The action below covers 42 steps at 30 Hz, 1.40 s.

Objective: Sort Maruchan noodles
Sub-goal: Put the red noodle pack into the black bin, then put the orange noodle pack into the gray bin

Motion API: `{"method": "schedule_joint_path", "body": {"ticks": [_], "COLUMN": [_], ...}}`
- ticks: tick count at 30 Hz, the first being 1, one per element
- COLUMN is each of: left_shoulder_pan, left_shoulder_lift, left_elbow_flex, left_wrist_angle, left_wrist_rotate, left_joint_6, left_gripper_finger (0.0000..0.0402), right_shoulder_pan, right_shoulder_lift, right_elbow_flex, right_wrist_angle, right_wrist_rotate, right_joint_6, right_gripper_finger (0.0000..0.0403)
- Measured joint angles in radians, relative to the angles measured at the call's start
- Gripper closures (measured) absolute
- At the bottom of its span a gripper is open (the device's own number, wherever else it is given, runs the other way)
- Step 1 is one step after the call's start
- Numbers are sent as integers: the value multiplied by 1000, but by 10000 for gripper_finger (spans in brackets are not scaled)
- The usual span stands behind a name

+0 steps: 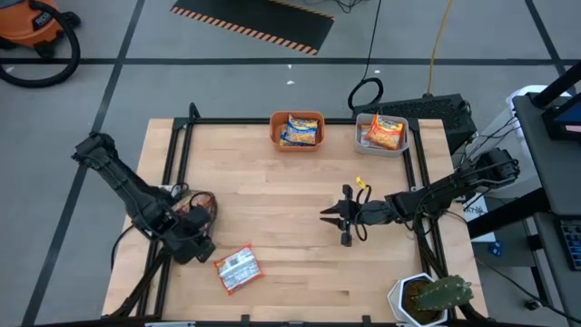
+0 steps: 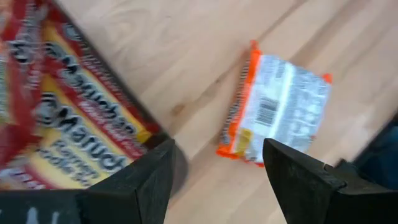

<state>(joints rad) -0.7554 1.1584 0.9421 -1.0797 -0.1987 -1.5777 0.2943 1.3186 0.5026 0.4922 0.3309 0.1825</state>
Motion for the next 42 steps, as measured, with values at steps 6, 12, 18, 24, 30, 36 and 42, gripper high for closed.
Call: {"method": "schedule_joint_path", "body": {"ticks": [6, 12, 18, 24, 30, 36, 42], "left_shoulder_pan": [-120, -230, -272, -287, -287, -287, -287], "left_shoulder_lift": [52, 216, 350, 398, 398, 398, 398], "left_elbow_flex": [0, 0, 0, -1, -1, -1, -1], "left_wrist_angle": [98, 278, 281, 52, 12, -126, -72], "left_wrist_rotate": [-41, 84, 225, 235, 43, -58, -65], "left_joint_6": [1, 130, 135, 98, 125, 117, 80], "left_gripper_finger": [156, 156, 156, 156, 156, 156, 156], "right_shoulder_pan": [2, 2, 2, 1, 1, 1, 9], "right_shoulder_lift": [0, 0, 0, 0, 0, 0, 0], "right_elbow_flex": [0, 0, 0, 0, 0, 0, 0], "right_wrist_angle": [5, 5, 6, 34, 39, 43, 42], "right_wrist_rotate": [-1, -1, -1, 0, 3, 4, 4], "right_joint_6": [7, 7, 7, -11, -33, -39, 12], "right_gripper_finger": [328, 328, 328, 328, 328, 328, 328]}}
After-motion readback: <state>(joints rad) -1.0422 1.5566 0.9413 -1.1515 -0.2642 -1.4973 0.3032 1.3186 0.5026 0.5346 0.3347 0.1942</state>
